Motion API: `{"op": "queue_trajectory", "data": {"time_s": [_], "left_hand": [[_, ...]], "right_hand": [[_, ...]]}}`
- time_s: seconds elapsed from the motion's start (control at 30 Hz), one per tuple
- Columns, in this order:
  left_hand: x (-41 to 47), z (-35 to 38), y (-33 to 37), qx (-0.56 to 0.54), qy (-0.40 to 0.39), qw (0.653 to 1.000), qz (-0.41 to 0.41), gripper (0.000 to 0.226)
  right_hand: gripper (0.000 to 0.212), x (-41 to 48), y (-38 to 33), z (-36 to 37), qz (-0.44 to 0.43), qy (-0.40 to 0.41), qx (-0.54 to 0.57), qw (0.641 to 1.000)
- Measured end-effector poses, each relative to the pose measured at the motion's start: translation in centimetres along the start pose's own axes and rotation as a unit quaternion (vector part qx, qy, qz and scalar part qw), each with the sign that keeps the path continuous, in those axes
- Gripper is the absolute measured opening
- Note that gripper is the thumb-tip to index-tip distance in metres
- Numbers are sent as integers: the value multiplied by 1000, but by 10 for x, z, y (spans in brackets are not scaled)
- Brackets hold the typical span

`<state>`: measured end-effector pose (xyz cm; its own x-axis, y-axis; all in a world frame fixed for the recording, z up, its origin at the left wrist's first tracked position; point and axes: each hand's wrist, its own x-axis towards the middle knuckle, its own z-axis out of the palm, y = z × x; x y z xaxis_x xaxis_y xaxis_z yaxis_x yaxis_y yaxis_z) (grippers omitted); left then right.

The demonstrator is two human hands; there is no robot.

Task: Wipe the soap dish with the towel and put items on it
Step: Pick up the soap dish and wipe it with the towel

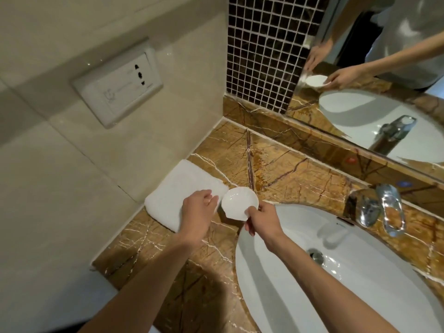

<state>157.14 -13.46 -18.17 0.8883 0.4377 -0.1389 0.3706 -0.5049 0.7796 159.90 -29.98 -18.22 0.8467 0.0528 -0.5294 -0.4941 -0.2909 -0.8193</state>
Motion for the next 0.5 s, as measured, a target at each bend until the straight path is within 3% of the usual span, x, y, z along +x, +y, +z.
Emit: {"op": "queue_trajectory", "data": {"time_s": [0.07,0.13,0.2,0.27,0.33,0.43,0.5], "left_hand": [[14,0,0,134,26,986,100,38],[29,7,3,283,10,944,171,45],[40,19,5,401,-20,899,175,51],[46,29,8,452,-32,874,173,45],[49,31,9,428,-25,886,177,34],[43,21,10,250,34,957,142,30],[34,16,10,158,29,977,139,30]], "right_hand": [[22,8,0,-4,-1,40,-15,999],[27,14,1,-7,-10,59,-34,998],[30,20,3,-10,-16,68,-50,996],[32,26,5,-13,-23,75,-58,995],[33,29,6,-13,-29,70,-59,995],[36,30,6,-11,-36,57,-71,995],[33,30,6,-9,-38,48,-81,995]]}}
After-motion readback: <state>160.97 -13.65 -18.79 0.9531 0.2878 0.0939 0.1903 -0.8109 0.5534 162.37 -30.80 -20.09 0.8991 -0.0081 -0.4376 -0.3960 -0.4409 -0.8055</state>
